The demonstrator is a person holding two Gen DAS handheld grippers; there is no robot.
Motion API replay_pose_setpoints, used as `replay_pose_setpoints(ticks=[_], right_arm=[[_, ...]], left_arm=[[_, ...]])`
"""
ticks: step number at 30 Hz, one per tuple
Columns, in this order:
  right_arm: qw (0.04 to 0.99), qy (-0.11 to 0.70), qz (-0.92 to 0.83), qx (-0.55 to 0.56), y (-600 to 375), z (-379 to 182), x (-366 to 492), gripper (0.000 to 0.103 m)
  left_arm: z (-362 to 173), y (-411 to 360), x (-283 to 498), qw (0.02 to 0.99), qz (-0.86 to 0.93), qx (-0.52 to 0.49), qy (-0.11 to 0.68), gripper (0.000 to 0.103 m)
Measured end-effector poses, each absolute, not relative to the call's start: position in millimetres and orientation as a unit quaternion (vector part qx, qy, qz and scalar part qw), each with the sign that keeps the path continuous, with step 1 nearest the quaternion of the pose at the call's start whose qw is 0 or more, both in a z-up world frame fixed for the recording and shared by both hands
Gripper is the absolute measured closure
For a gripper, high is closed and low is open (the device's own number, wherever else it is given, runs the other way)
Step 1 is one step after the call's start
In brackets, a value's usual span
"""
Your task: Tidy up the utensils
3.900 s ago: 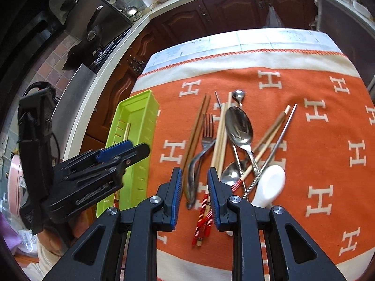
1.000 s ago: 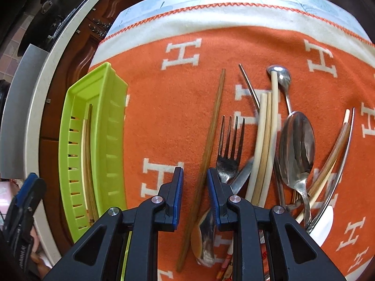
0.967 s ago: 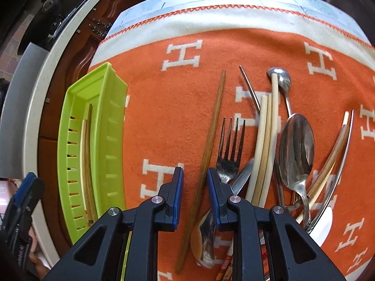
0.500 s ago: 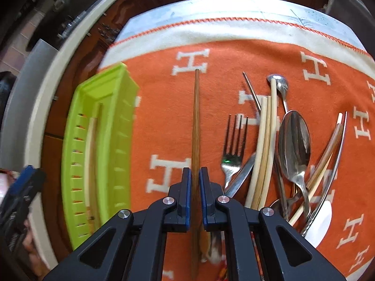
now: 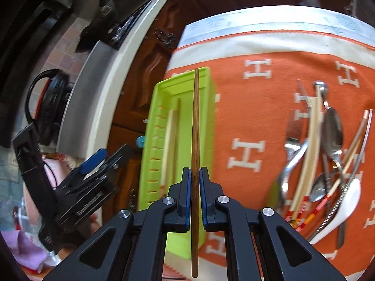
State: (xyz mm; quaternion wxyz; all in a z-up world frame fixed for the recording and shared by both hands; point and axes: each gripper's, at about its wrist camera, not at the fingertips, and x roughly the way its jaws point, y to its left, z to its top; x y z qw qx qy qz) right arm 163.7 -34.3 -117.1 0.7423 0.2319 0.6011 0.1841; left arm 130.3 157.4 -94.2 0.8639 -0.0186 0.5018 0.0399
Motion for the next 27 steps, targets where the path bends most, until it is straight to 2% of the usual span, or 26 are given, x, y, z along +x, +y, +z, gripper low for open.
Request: replay_pose_setpoints(ticks=[9, 11, 13, 27], right_arm=[[0.746, 0.598, 0.189, 0.224, -5, -114, 177, 0.094], [0.750, 0.596, 0.184, 0.219, -3, -115, 182, 0.079], [0.758, 0.591, 0.178, 0.213, -3, -114, 182, 0.072], [0.779, 0.576, 0.159, 0.191, -37, -109, 159, 0.071]], left_arm=[[-94, 168, 132, 0.862, 0.055, -0.019, 0.503, 0.024], [-94, 168, 132, 0.862, 0.056, -0.019, 0.503, 0.024], [-94, 168, 132, 0.862, 0.055, -0.019, 0.503, 0.024], [-92, 146, 125, 0.862, 0.029, -0.012, 0.506, 0.024]])
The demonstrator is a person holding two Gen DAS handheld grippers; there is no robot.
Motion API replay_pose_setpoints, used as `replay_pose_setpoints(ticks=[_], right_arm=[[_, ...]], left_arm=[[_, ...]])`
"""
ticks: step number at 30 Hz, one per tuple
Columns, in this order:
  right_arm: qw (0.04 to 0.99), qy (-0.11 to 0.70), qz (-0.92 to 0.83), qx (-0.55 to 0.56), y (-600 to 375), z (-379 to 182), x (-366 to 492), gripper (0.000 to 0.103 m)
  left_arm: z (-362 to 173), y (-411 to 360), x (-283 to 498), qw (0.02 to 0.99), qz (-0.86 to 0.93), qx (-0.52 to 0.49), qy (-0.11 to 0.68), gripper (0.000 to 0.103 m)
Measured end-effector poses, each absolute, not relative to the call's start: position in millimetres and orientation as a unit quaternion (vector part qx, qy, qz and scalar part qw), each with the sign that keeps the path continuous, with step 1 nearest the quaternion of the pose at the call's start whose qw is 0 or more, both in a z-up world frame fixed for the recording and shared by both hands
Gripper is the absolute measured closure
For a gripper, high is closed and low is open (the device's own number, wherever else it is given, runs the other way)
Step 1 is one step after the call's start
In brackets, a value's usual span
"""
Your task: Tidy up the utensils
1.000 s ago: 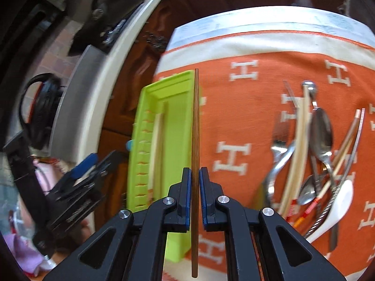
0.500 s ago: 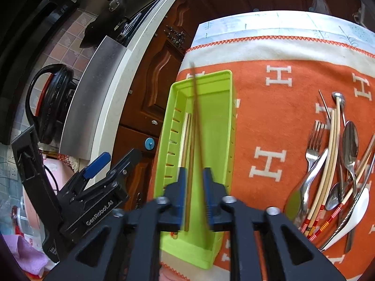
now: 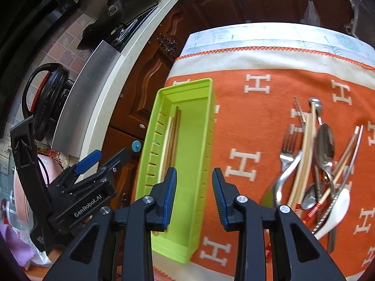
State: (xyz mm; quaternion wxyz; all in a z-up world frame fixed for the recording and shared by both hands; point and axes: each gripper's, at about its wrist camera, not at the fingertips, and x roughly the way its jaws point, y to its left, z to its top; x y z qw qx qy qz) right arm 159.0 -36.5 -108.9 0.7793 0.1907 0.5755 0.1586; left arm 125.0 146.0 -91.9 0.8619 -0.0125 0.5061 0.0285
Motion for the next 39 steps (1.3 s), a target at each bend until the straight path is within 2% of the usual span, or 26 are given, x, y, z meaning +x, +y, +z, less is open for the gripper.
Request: replay_pose_setpoints(ticks=[19, 39], right_arm=[[0.795, 0.548, 0.100, 0.240, -142, -113, 96, 0.071], [0.768, 0.552, 0.058, 0.319, -226, -174, 65, 0.071]], left_arm=[[-96, 44, 109, 0.846, -0.082, 0.042, 0.525, 0.024], [-148, -38, 133, 0.795, -0.157, 0.062, 0.583, 0.024]])
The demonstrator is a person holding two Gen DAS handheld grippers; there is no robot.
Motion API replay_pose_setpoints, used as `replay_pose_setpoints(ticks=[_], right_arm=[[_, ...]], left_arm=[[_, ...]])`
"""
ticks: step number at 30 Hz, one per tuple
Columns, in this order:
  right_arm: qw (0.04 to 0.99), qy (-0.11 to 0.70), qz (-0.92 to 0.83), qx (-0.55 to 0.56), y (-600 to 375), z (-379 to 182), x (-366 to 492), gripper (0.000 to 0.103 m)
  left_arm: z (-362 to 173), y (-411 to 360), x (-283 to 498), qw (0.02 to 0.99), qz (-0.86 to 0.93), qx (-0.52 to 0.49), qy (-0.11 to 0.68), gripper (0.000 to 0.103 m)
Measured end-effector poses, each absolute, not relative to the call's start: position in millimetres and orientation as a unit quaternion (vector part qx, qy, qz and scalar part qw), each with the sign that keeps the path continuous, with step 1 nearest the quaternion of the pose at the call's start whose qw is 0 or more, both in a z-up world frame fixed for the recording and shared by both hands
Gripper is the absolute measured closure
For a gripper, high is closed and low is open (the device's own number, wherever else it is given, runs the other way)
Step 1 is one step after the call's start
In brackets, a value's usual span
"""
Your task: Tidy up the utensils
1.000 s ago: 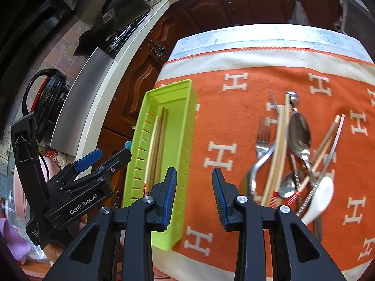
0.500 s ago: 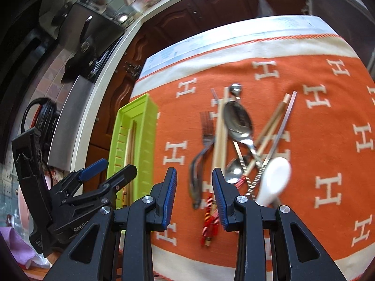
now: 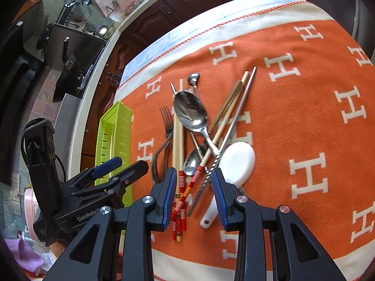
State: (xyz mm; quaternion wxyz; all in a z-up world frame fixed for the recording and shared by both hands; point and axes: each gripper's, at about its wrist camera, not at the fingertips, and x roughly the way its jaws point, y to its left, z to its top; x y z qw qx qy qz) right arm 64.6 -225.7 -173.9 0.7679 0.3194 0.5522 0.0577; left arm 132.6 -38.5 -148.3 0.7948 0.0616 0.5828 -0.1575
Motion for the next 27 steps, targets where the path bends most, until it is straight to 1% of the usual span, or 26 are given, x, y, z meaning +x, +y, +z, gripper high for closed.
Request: replay_pose_setpoints(ticks=[3, 5, 7, 9, 11, 12, 18, 19, 20, 21, 24, 27], right_arm=[[0.766, 0.552, 0.057, 0.325, -229, -181, 66, 0.071], [0.765, 0.552, 0.057, 0.328, -232, -186, 67, 0.071], [0.765, 0.551, 0.056, 0.329, -234, -189, 68, 0.071], [0.766, 0.549, 0.055, 0.330, -237, -190, 68, 0.071], [0.768, 0.546, 0.052, 0.331, -239, -193, 71, 0.071], [0.768, 0.545, 0.050, 0.332, -241, -194, 72, 0.071], [0.767, 0.541, 0.039, 0.342, -248, -206, 92, 0.071], [0.766, 0.541, 0.037, 0.346, -249, -209, 96, 0.072], [0.764, 0.541, 0.036, 0.350, -250, -213, 100, 0.072], [0.762, 0.542, 0.034, 0.353, -251, -216, 103, 0.072], [0.757, 0.545, 0.032, 0.359, -251, -226, 114, 0.075], [0.751, 0.552, 0.029, 0.361, -248, -235, 124, 0.082]], left_arm=[[-156, -47, 137, 0.791, -0.153, 0.070, 0.588, 0.036], [-162, -49, 139, 0.784, -0.153, 0.067, 0.597, 0.055], [-169, -50, 142, 0.777, -0.152, 0.064, 0.607, 0.063], [-173, -48, 144, 0.775, -0.154, 0.055, 0.610, 0.066], [-174, -48, 144, 0.776, -0.158, 0.051, 0.609, 0.082], [-175, -48, 145, 0.776, -0.161, 0.048, 0.608, 0.087], [-172, -44, 147, 0.786, -0.154, 0.048, 0.597, 0.093], [-170, -42, 146, 0.788, -0.150, 0.048, 0.595, 0.095], [-169, -41, 147, 0.790, -0.148, 0.047, 0.593, 0.100], [-169, -38, 147, 0.790, -0.147, 0.043, 0.594, 0.102], [-167, -34, 148, 0.791, -0.145, 0.036, 0.594, 0.103], [-162, -34, 144, 0.794, -0.149, 0.038, 0.588, 0.103]])
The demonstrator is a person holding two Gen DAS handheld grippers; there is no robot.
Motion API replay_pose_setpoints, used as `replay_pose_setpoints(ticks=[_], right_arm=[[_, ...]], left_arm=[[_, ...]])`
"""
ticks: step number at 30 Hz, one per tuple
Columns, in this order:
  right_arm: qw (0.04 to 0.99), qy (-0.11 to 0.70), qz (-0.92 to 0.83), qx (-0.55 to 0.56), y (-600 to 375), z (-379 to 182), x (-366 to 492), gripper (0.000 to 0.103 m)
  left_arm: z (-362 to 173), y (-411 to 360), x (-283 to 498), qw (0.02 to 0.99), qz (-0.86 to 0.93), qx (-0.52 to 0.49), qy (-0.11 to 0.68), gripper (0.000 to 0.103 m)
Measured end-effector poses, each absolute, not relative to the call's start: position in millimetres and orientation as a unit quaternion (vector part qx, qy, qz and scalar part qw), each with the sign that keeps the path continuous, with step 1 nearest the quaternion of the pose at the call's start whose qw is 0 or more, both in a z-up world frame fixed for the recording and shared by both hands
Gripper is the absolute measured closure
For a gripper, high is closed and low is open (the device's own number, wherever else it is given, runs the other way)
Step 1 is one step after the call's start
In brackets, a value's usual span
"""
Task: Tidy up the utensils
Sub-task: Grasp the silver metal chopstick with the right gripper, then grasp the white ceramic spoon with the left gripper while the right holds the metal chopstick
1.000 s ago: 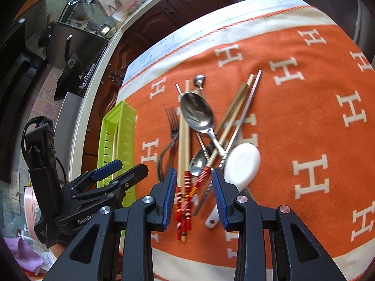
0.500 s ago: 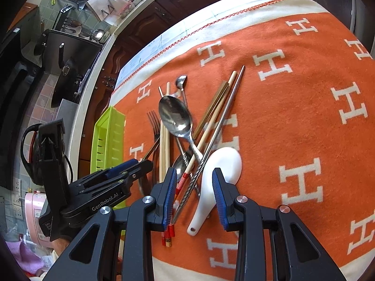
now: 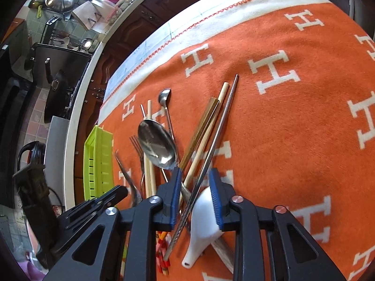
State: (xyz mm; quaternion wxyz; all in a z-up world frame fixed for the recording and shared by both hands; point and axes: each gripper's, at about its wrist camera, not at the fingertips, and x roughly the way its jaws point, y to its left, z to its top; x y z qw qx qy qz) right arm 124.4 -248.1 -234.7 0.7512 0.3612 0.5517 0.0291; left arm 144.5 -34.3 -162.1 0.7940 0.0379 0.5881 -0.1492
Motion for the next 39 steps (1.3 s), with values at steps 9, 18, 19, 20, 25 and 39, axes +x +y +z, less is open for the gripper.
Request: replay_pose_setpoints(ticks=[9, 18, 19, 20, 25, 39], right_arm=[[0.755, 0.541, 0.017, 0.370, -247, -240, 127, 0.097], [0.770, 0.520, 0.019, 0.369, -240, -220, 118, 0.097], [0.771, 0.519, 0.019, 0.370, -240, -218, 116, 0.097], [0.771, 0.518, 0.021, 0.370, -244, -217, 113, 0.097], [0.768, 0.518, 0.027, 0.375, -247, -216, 104, 0.097], [0.760, 0.514, 0.019, 0.397, -274, -222, 59, 0.097]], left_arm=[[-160, -25, 146, 0.792, -0.143, 0.017, 0.594, 0.103], [-165, -15, 155, 0.779, -0.144, -0.037, 0.609, 0.080], [-163, -20, 155, 0.781, -0.149, -0.034, 0.606, 0.079], [-161, -27, 154, 0.781, -0.159, -0.031, 0.602, 0.076], [-155, -62, 153, 0.782, -0.202, -0.018, 0.590, 0.076], [-161, -111, 129, 0.734, -0.299, -0.002, 0.610, 0.083]])
